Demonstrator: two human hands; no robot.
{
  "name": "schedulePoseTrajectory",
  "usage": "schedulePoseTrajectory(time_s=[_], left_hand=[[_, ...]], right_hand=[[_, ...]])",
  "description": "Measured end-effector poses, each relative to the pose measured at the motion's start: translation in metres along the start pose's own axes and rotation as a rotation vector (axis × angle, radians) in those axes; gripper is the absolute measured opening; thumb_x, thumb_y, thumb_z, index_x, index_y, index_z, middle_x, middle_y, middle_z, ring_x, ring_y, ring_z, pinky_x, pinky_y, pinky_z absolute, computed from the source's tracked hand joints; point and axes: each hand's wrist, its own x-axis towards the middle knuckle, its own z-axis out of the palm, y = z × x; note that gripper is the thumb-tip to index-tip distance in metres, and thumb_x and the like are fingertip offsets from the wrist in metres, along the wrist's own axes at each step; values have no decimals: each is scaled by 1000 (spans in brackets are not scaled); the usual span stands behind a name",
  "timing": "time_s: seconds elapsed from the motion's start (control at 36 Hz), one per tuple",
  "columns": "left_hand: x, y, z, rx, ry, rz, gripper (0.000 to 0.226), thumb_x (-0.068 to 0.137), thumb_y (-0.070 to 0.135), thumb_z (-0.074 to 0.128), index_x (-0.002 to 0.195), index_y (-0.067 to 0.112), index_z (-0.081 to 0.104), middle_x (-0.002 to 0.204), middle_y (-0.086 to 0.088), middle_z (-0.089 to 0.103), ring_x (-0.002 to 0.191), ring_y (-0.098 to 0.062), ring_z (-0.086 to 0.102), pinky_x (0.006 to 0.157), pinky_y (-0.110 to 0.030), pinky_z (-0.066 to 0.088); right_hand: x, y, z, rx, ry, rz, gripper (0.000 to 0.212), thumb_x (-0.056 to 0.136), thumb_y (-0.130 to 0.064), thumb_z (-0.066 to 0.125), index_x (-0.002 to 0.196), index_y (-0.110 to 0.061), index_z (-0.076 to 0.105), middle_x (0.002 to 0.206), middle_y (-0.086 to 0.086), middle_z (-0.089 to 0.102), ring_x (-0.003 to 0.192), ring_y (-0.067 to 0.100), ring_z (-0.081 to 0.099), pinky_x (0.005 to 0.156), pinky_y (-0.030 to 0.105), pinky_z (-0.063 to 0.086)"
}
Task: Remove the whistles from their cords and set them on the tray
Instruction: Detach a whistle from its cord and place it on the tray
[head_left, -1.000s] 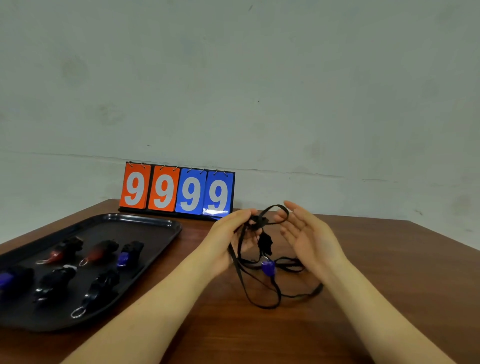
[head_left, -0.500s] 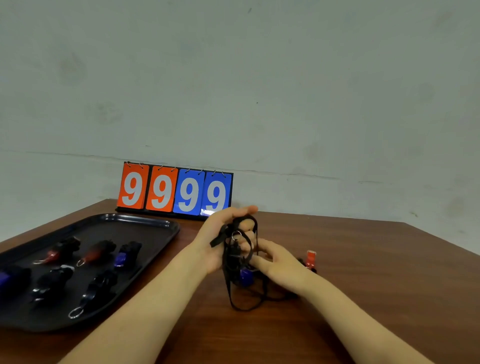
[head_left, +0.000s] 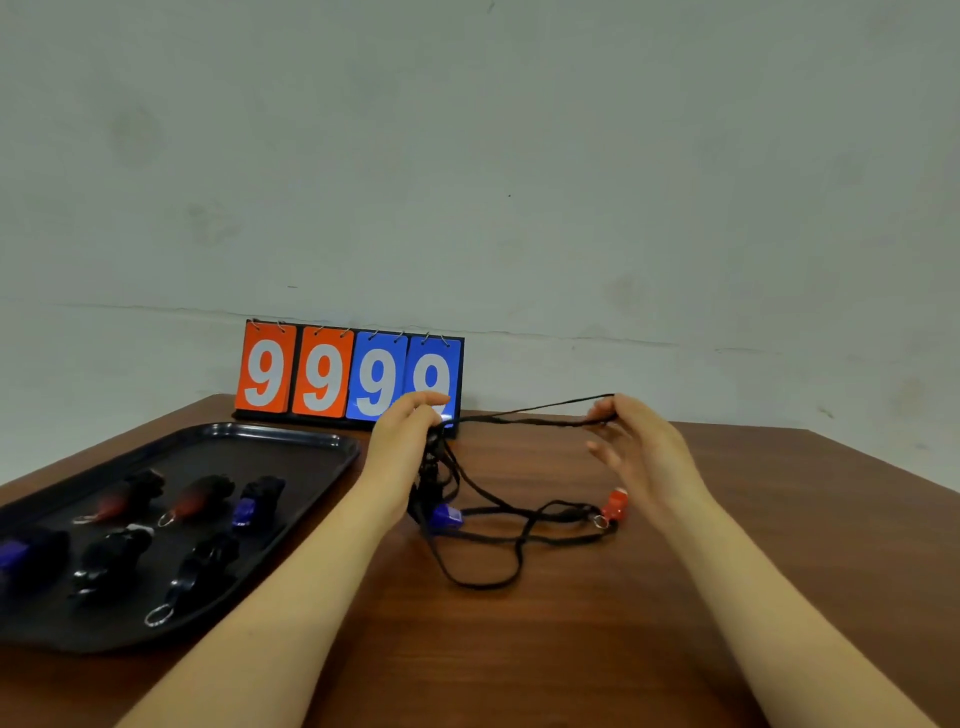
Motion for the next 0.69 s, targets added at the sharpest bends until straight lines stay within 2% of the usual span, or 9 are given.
schedulePoseTrajectory(time_s=[0.06, 0.19, 0.25, 0.31, 0.39, 0.42, 0.53, 0.64, 0.69], left_hand=[[-1, 1, 0, -33, -50, -66, 29, 94, 11, 43, 109, 21, 66, 96, 4, 54, 89, -13, 52, 66, -24, 41], [-6, 1, -1, -420, -350, -231, 33, 94, 9, 36, 111, 7, 64, 52, 3, 43, 44, -7, 39, 42, -17, 35], [-9, 3, 0, -463, -427, -236, 33, 93, 10, 36, 112, 6, 63, 53, 3, 38, 43, -7, 33, 40, -17, 30], [-13, 7, 0, -509, -472, -240, 33, 90, 9, 38, 109, 5, 64, 52, 3, 34, 43, -8, 30, 41, -18, 29], [-14, 10, -2, -602, -484, -245, 31, 79, 10, 45, 104, 5, 65, 52, 4, 34, 42, -7, 30, 48, -19, 23], [-12, 10, -3, -624, -467, -237, 33, 75, 11, 48, 103, 6, 65, 53, 5, 34, 43, -6, 29, 55, -21, 18], [-2, 8, -12, -696, -318, -205, 33, 75, 10, 49, 103, 6, 67, 53, 6, 36, 43, -5, 31, 49, -19, 24], [4, 6, -20, -691, -250, -188, 32, 87, 9, 40, 106, 7, 66, 50, 6, 34, 39, -5, 28, 40, -17, 24], [3, 7, -21, -671, -253, -190, 34, 88, 9, 38, 109, 6, 65, 49, 6, 34, 38, -5, 28, 37, -16, 24]], right_hand=[[1, 1, 0, -77, 69, -28, 22, 98, -18, 50, 87, -13, 69, 87, 5, 64, 88, 18, 63, 71, 32, 51], [-2, 9, 2, -605, 58, -34, 25, 100, -22, 47, 88, -25, 69, 91, 0, 67, 77, 11, 64, 62, 22, 49], [-3, 13, 1, -700, -12, 73, 32, 101, -26, 42, 89, -27, 72, 97, -2, 70, 88, 10, 63, 72, 26, 48], [-3, 21, 0, -690, -97, 176, 42, 103, -30, 33, 94, -27, 74, 108, -2, 70, 106, 16, 61, 96, 37, 45], [0, 35, -6, -956, -332, 228, 38, 100, -29, 31, 119, -33, 64, 126, -14, 57, 126, 12, 45, 115, 33, 18], [1, 37, -9, -1098, -408, 247, 38, 98, -25, 36, 128, -32, 58, 133, -15, 51, 128, 10, 41, 112, 26, 16], [9, 39, -27, -1433, -436, 239, 43, 89, -32, 53, 132, -36, 51, 139, -5, 48, 130, 17, 39, 110, 41, 33], [10, 39, -35, -1418, -319, 115, 5, 91, -36, 59, 90, -37, 63, 105, -10, 61, 98, 11, 55, 87, 30, 46], [10, 37, -35, -1368, -213, 25, 18, 94, -33, 57, 77, -33, 60, 82, -13, 60, 83, 12, 57, 71, 28, 44]])
